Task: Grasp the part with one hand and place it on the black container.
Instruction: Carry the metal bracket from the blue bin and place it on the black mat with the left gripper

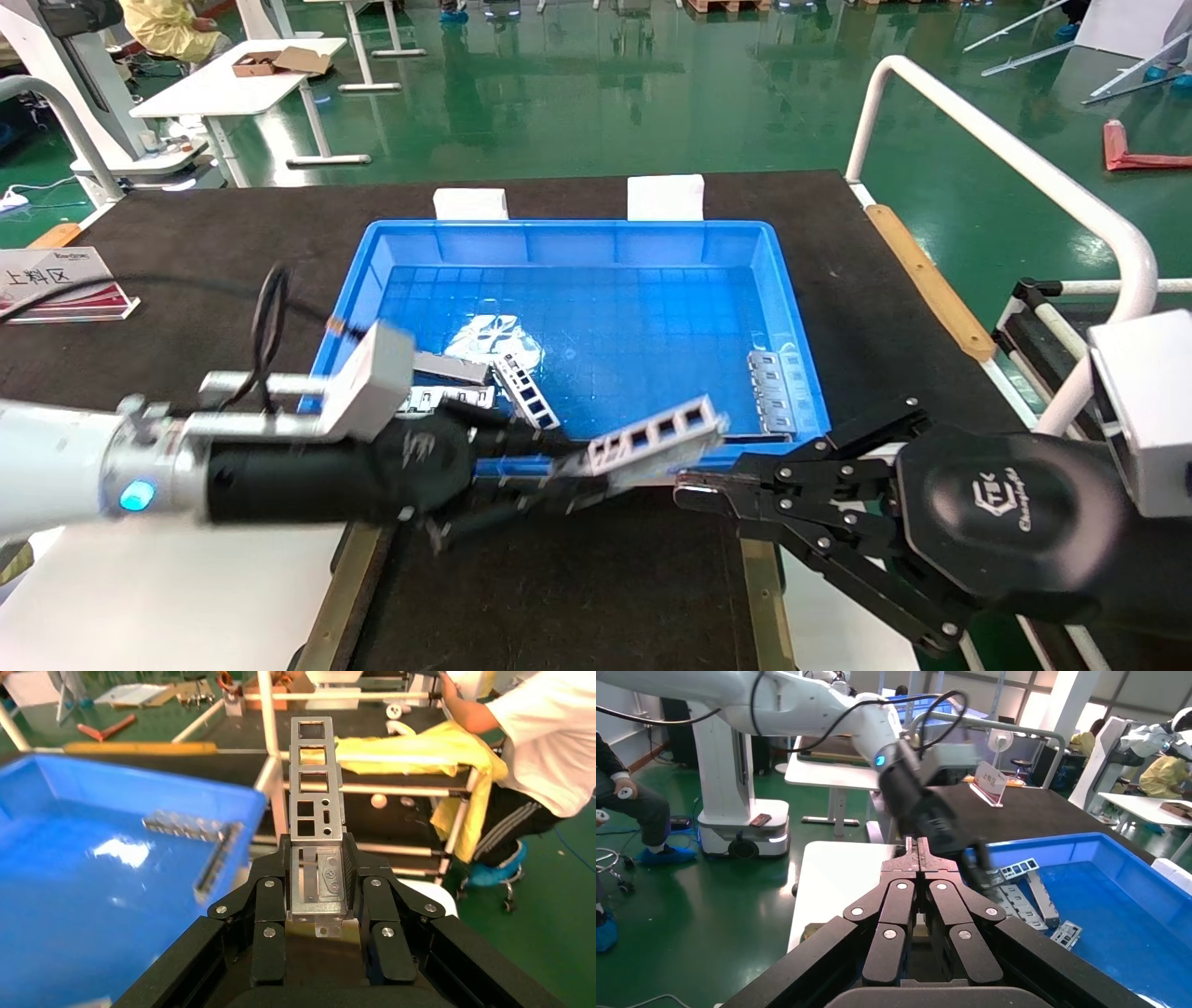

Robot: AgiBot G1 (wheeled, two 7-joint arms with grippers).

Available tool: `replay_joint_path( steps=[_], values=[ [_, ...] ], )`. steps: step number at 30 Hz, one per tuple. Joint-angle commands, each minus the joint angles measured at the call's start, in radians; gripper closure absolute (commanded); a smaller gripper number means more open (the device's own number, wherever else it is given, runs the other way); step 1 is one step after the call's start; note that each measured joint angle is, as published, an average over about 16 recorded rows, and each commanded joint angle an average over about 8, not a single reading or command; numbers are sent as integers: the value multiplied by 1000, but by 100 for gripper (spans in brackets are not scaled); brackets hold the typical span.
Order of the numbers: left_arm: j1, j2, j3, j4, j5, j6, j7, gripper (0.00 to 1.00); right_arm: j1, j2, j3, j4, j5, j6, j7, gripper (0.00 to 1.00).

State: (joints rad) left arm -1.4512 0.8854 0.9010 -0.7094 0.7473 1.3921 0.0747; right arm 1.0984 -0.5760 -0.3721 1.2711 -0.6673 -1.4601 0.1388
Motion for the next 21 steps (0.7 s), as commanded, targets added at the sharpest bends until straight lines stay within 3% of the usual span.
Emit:
replay_joint_path(
  steps=[1, 11, 21],
  values=[
    [35, -41, -2, -65, -8, -9, -14, 100, 0, 0, 0, 0, 0, 0, 0, 100],
    [239, -180, 23, -326, -8, -192, -102, 100, 0, 0, 0, 0, 0, 0, 0, 100],
    [416, -183, 74, -375, 3, -403, -192, 100, 0, 0, 0, 0, 0, 0, 0, 100]
  ],
)
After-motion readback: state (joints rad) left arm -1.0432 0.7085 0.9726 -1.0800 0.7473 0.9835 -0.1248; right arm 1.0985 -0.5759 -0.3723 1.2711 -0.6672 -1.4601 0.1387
